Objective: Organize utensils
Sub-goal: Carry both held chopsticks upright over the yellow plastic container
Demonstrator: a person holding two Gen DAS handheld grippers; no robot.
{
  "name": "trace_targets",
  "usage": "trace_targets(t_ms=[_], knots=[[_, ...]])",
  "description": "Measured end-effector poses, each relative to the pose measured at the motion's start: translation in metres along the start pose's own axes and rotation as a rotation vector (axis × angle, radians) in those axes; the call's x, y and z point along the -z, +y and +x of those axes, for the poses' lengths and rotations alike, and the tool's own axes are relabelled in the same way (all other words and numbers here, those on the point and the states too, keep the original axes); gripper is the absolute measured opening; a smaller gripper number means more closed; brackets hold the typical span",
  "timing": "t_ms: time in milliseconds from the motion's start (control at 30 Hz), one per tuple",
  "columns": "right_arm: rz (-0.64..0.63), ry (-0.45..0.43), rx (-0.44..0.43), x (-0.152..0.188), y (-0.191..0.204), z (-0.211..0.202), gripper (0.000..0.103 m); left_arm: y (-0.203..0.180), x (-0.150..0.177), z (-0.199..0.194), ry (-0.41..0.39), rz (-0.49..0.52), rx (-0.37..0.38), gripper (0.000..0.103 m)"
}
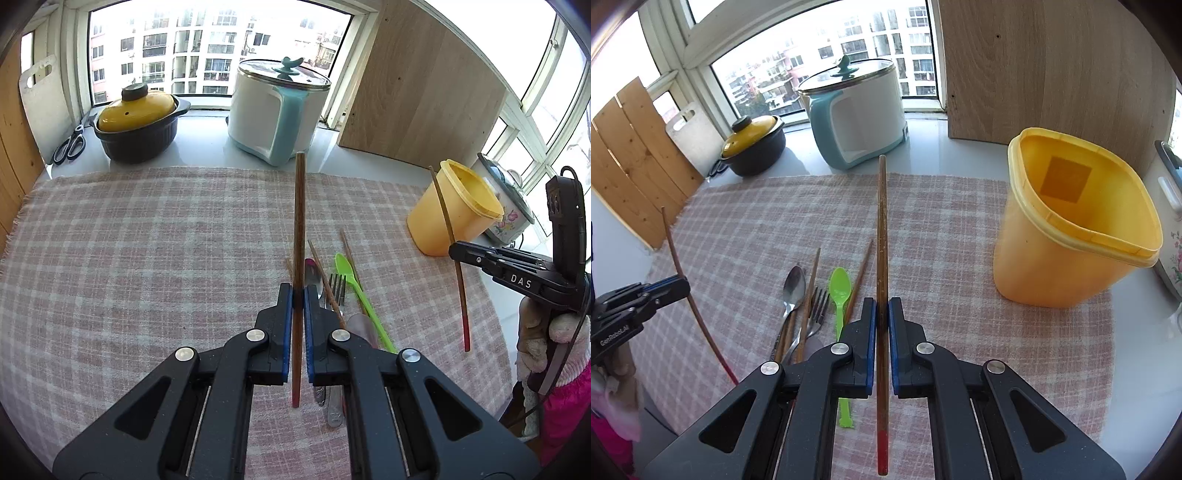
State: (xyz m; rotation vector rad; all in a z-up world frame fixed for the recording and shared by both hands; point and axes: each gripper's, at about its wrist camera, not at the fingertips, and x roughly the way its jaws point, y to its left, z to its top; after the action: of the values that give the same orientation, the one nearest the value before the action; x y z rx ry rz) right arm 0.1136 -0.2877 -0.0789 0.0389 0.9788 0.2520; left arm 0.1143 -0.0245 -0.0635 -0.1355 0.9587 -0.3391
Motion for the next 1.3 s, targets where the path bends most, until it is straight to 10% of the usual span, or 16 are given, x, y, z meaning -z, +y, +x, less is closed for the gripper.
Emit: trace_targets(t_ms=[1300], knots=[[0.129,-0.336,0.091,-0.071,-0.113,-0.083,0.005,-0.162,-0.135,-0.02,-0.215,0.157,0.264,0.004]])
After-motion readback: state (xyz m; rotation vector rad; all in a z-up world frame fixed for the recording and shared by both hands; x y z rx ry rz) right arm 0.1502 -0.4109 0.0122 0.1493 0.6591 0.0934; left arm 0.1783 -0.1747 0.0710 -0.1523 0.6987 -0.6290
